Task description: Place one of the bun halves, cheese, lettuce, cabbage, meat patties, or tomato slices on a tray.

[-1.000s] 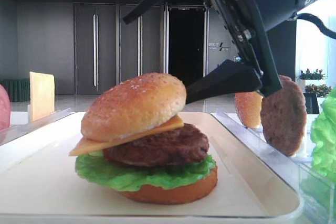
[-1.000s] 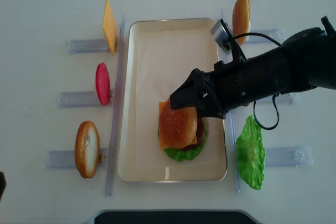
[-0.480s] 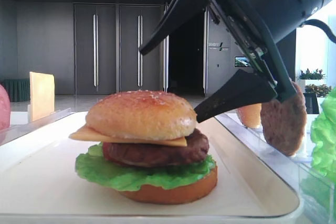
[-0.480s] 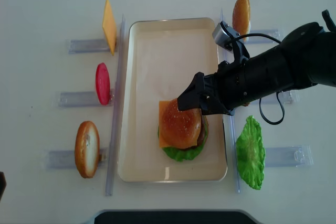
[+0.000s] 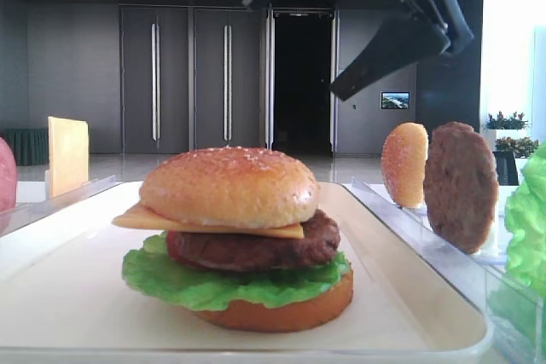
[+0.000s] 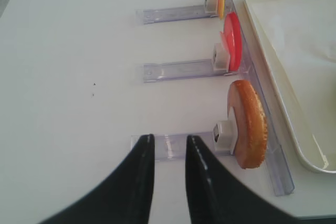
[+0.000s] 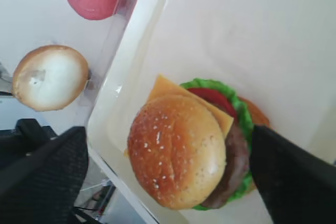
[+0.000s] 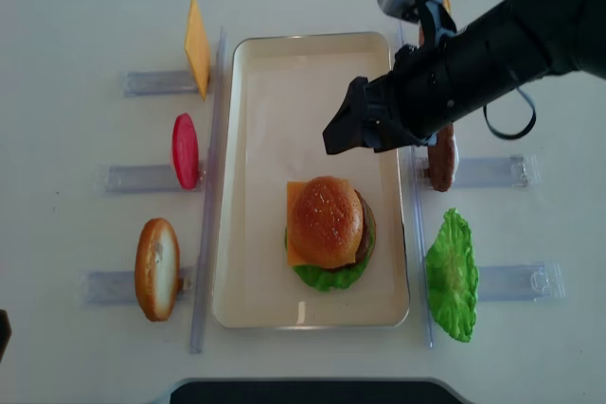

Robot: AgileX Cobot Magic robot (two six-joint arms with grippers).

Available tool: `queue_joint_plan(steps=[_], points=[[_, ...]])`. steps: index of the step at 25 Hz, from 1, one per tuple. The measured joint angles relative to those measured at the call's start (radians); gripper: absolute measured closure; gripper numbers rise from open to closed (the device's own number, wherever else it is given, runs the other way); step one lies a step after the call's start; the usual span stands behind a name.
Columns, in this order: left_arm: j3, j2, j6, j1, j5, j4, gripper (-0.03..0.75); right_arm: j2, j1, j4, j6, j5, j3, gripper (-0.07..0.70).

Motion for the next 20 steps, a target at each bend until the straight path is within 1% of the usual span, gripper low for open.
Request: queue_joint_plan(steps=[2, 5, 7, 11, 13, 14, 16, 19, 20], points=[[0.0, 0.0, 0.0, 0.0, 0.0, 0.0, 0.56, -0.008, 0.0, -0.127, 0.103, 0.041, -0.078, 0.04], [0.0, 0.0, 0.0, 0.0, 0.0, 0.0, 0.56, -0.008, 0.0, -0.369, 0.272, 0.096, -0.204, 0.04], [0.0, 0.0, 0.0, 0.0, 0.0, 0.0, 0.56, -0.008, 0.0, -0.529, 0.364, 0.127, -0.284, 0.04], [0.0, 0.0, 0.0, 0.0, 0.0, 0.0, 0.56, -0.008, 0.0, -0.812, 0.521, 0.175, -0.429, 0.04], [0.0, 0.0, 0.0, 0.0, 0.0, 0.0, 0.56, -0.008, 0.0, -0.936, 0.578, 0.205, -0.488, 0.04], [0.0, 0.0, 0.0, 0.0, 0.0, 0.0, 0.56, -0.006, -0.002, -0.984, 0.596, 0.222, -0.507, 0.04], [0.0, 0.0, 0.0, 0.0, 0.0, 0.0, 0.56, 0.001, -0.015, -1.032, 0.613, 0.252, -0.542, 0.04], [0.0, 0.0, 0.0, 0.0, 0.0, 0.0, 0.56, 0.007, -0.054, -1.044, 0.623, 0.27, -0.555, 0.04], [0.0, 0.0, 0.0, 0.0, 0.0, 0.0, 0.56, 0.008, -0.079, -1.044, 0.625, 0.276, -0.556, 0.04]])
